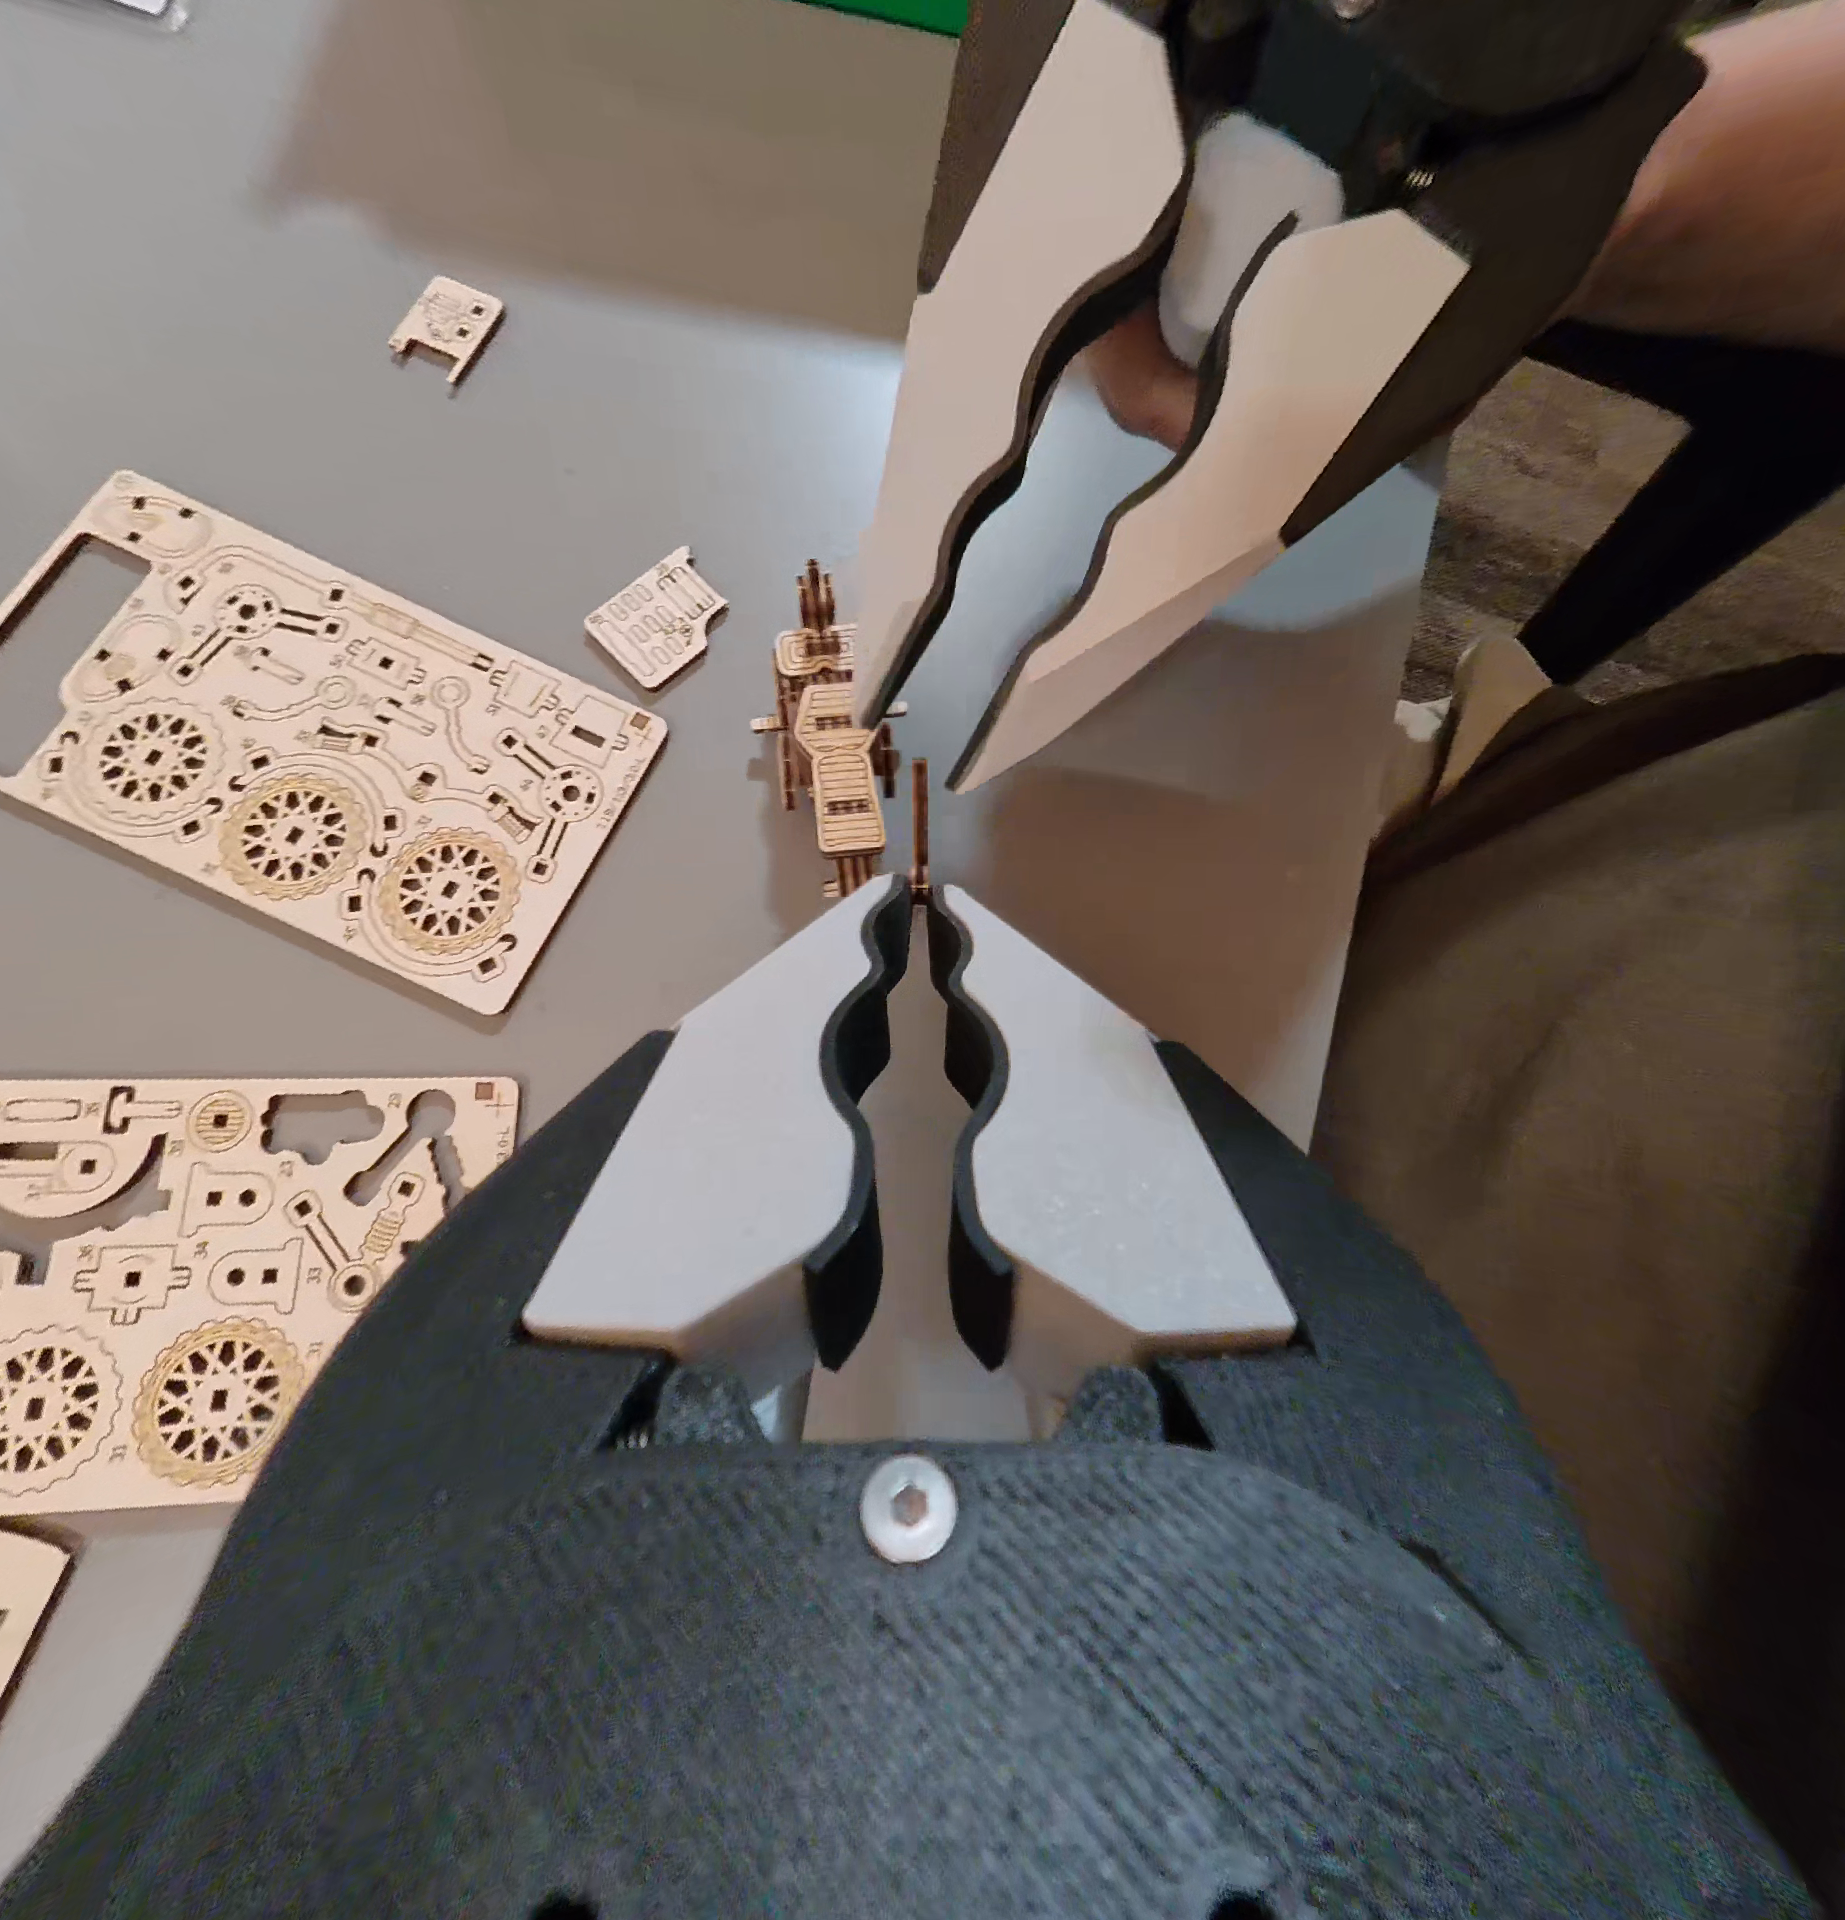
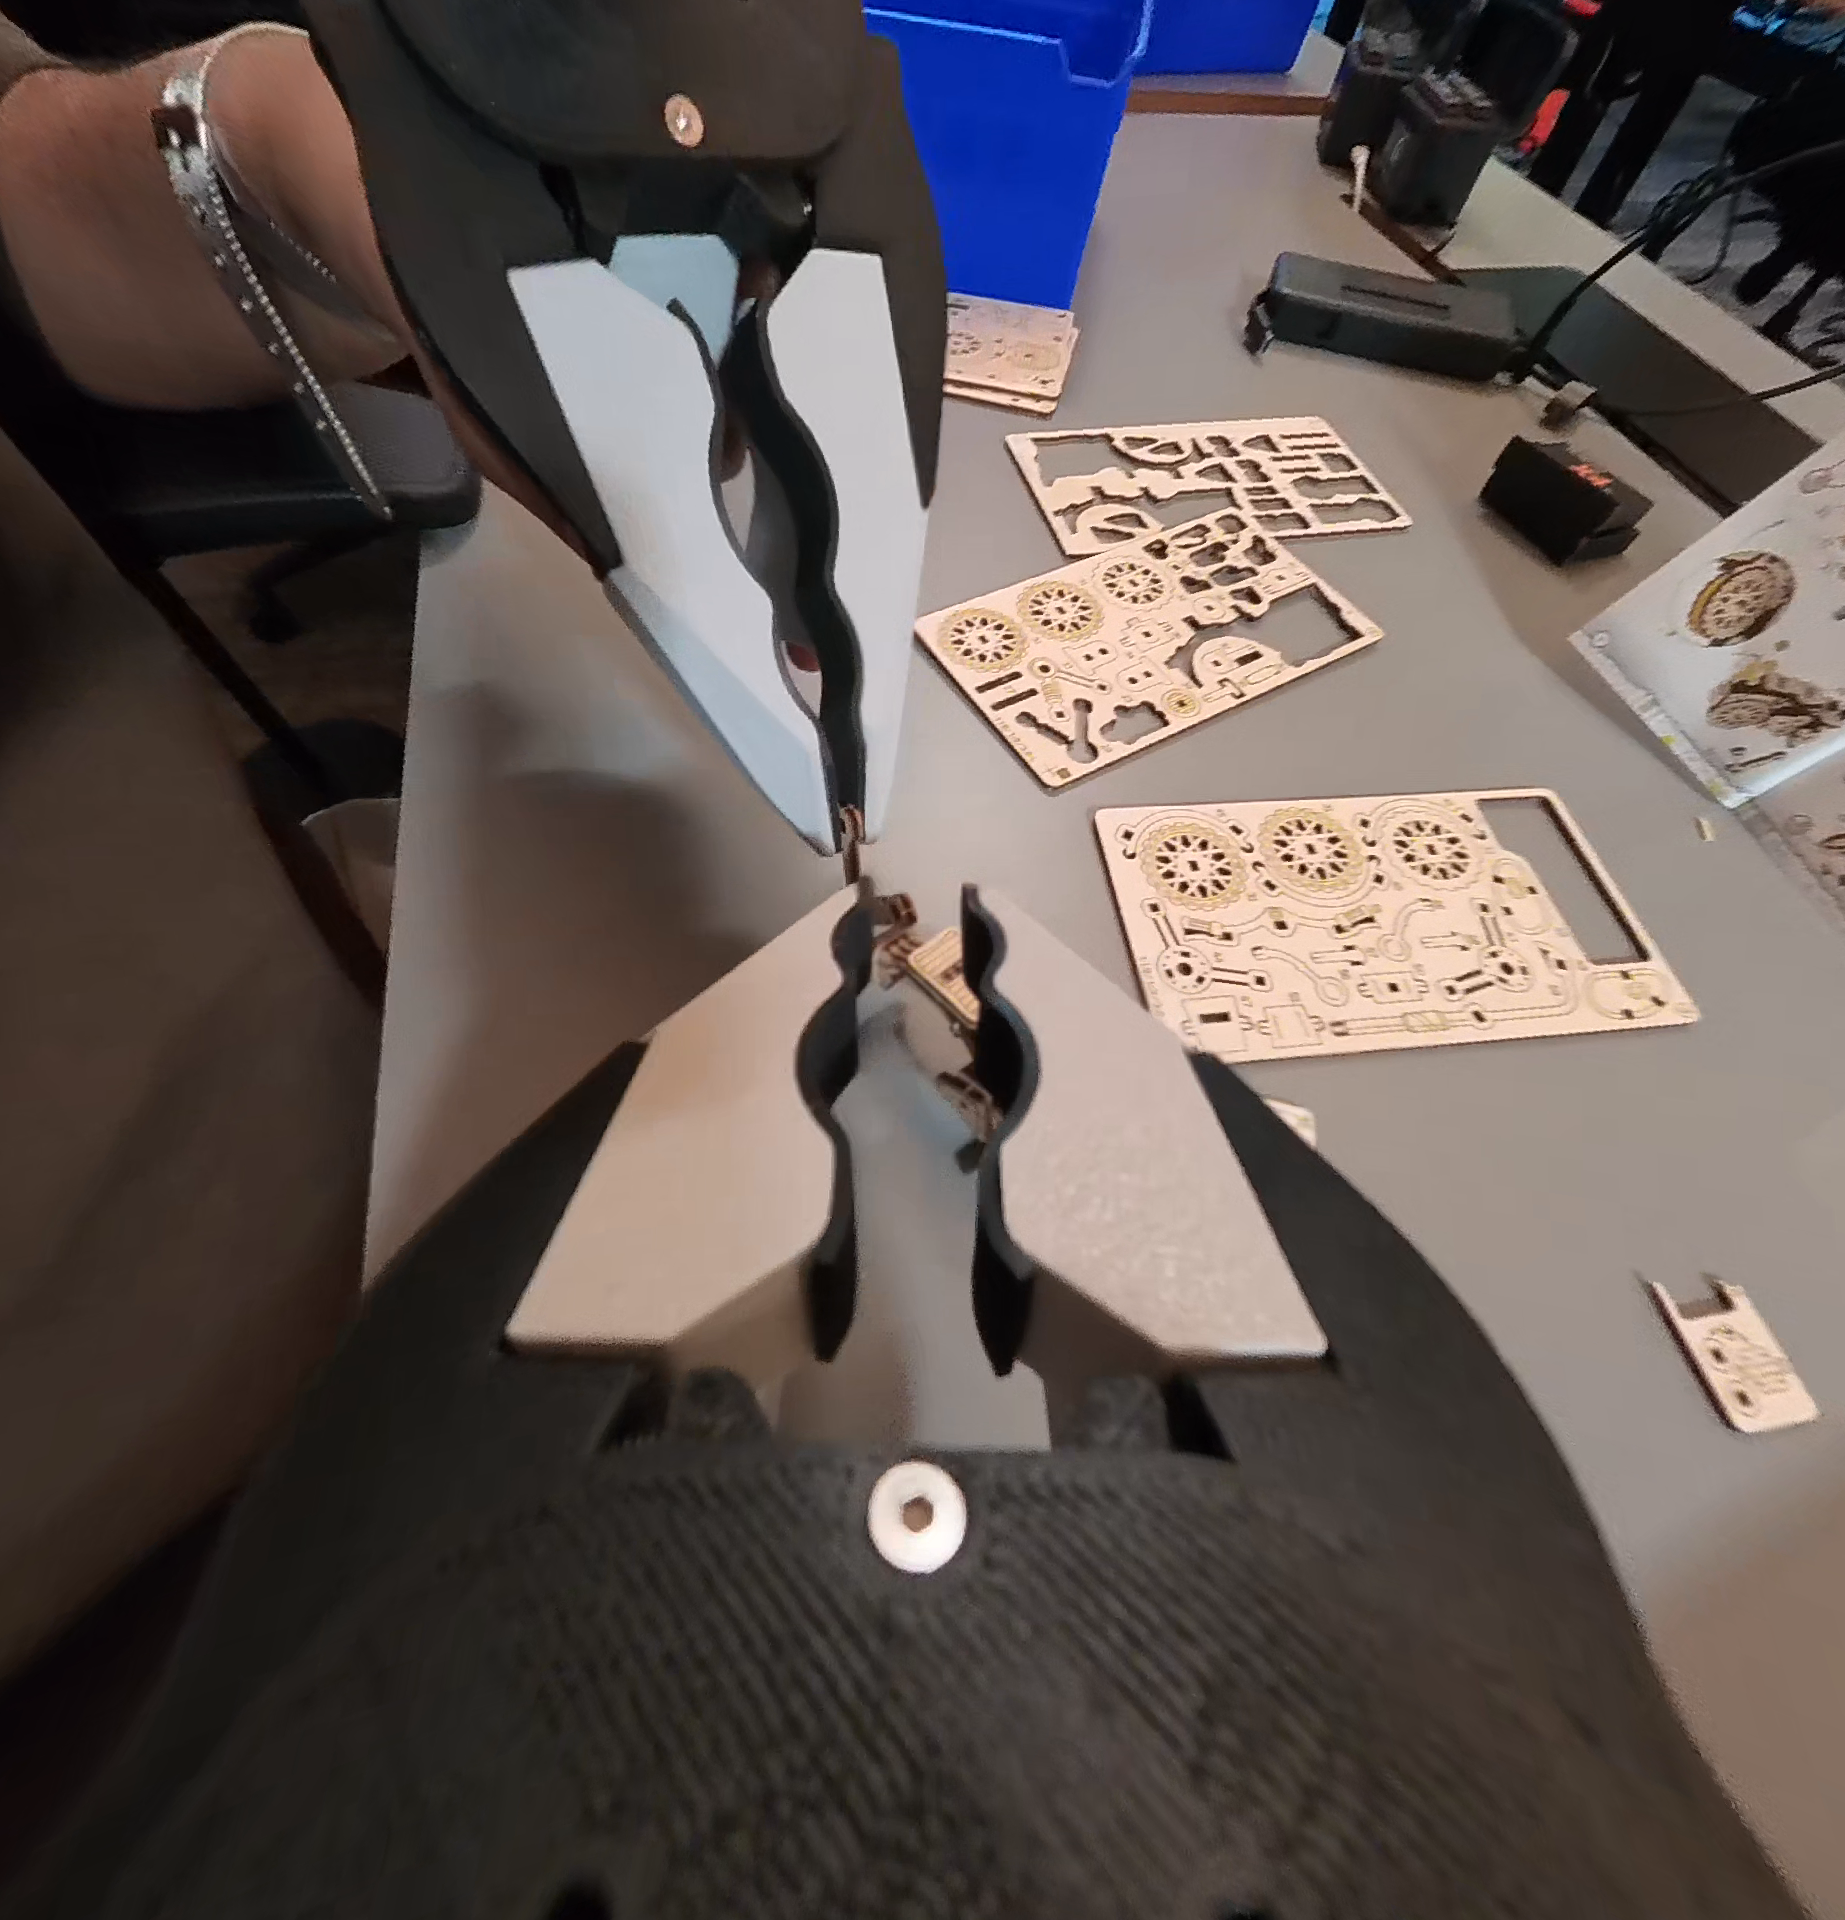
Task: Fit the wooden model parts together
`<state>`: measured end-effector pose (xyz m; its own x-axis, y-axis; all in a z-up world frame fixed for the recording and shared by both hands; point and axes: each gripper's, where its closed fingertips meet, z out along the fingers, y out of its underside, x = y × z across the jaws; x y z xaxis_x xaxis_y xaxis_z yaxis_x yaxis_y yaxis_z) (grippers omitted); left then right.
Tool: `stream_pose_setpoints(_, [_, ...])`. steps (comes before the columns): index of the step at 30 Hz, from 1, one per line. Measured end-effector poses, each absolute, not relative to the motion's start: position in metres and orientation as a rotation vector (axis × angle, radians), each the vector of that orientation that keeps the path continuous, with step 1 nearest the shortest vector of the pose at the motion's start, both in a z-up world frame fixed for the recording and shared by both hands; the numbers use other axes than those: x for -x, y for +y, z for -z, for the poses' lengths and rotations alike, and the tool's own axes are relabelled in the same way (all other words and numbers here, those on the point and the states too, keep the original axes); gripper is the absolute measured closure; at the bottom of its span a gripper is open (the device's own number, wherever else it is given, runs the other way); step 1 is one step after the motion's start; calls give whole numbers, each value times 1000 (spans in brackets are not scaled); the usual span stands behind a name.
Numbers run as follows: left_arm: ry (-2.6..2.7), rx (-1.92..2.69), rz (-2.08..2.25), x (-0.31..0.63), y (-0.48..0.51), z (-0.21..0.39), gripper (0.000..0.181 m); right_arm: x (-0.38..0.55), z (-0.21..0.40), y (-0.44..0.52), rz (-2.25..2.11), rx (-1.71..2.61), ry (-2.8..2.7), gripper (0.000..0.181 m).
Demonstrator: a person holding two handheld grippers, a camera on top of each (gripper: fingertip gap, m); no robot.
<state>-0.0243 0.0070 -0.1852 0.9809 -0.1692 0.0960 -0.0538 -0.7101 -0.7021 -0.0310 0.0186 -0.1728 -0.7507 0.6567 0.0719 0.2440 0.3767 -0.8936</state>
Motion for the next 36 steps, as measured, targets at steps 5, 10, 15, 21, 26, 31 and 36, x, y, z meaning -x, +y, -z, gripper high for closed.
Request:
stream_pose_setpoints(5, [166,2333,259,18,7,181,181,23,180,12,-1378,786,-2287,176])
stream_pose_setpoints(10, [152,2285,270,20,10,177,181,20,175,13,-1480,819,-2273,180])
stream_pose_setpoints(15, [118,2175,381,17,14,164,171,20,162,18,-1665,899,-2203,181])
stream_pose_setpoints(21, [114,2077,562,7,17,160,164,16,141,24,-1959,971,-2091,180])
stream_pose_setpoints(26, [71,1982,680,4,19,148,168,13,139,23,-2000,969,-2091,180])
stream_pose_setpoints(31, [44,1908,754,4,20,138,170,10,142,16,-2001,950,-2130,180])
stream_pose_setpoints(36, [31,1881,787,5,19,134,179,8,141,14,-2032,950,-2130,180])
